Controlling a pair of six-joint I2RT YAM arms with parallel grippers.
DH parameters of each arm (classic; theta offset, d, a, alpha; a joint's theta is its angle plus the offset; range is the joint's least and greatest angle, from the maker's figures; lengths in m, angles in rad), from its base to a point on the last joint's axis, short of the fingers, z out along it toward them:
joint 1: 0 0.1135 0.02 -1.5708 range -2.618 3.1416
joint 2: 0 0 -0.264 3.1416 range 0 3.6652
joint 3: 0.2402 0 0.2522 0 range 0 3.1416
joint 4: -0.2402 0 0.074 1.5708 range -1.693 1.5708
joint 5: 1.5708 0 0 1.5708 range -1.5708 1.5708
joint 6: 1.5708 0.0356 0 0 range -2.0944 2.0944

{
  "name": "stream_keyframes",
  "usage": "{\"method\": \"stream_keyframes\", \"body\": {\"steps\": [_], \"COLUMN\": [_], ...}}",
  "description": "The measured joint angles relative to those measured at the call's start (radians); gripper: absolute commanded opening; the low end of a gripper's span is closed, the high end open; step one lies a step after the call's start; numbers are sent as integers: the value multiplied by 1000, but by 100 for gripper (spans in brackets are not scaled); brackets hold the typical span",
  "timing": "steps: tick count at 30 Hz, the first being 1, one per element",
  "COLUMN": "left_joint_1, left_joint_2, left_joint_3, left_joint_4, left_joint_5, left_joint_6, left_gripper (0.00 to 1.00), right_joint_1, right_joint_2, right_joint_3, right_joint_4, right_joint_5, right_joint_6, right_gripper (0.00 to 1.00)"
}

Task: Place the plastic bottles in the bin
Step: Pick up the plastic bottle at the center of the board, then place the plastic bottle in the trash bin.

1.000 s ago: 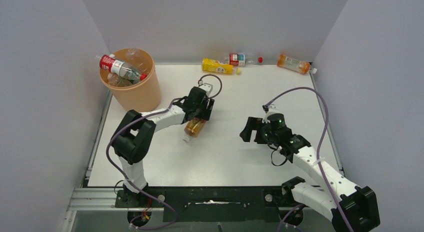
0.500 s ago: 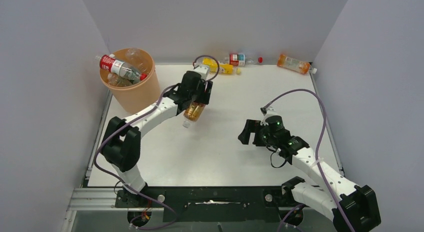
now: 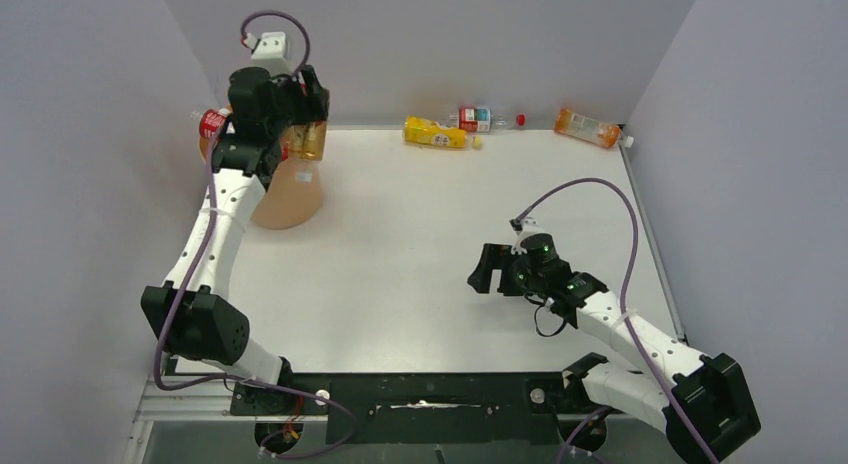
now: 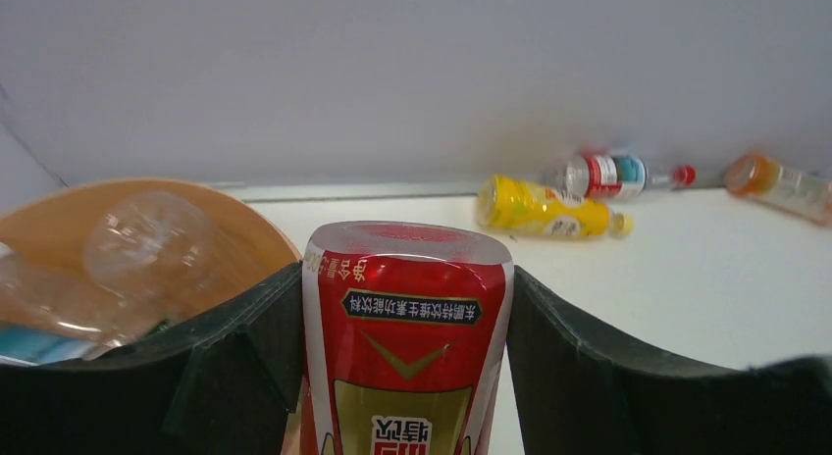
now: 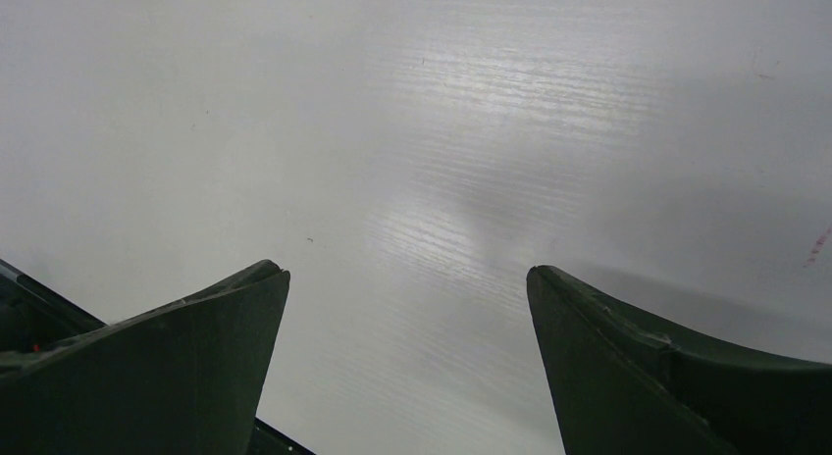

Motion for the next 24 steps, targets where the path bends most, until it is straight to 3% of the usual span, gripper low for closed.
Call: {"method": "stream_keyframes", "body": {"steps": [5, 10, 18, 24], "left_joint_1": [94, 97, 97, 110], "left_joint_2": [3, 33, 67, 113], "left_joint_3": [110, 142, -55, -105], "left_joint_4": [36, 167, 503, 692], "left_joint_5": [56, 58, -37, -134], "left_joint_6": [-25, -29, -4, 26], "left_gripper": [51, 51, 50, 50], "right_joint_1": [20, 38, 55, 55], "right_joint_2": [10, 19, 40, 29], "right_joint_3": [-2, -2, -18, -22], "right_joint_4": [15, 28, 24, 13], "right_joint_5": [-3, -3, -4, -3], "right_joint_6": [13, 29, 62, 73], "right_gripper": [98, 98, 98, 98]}}
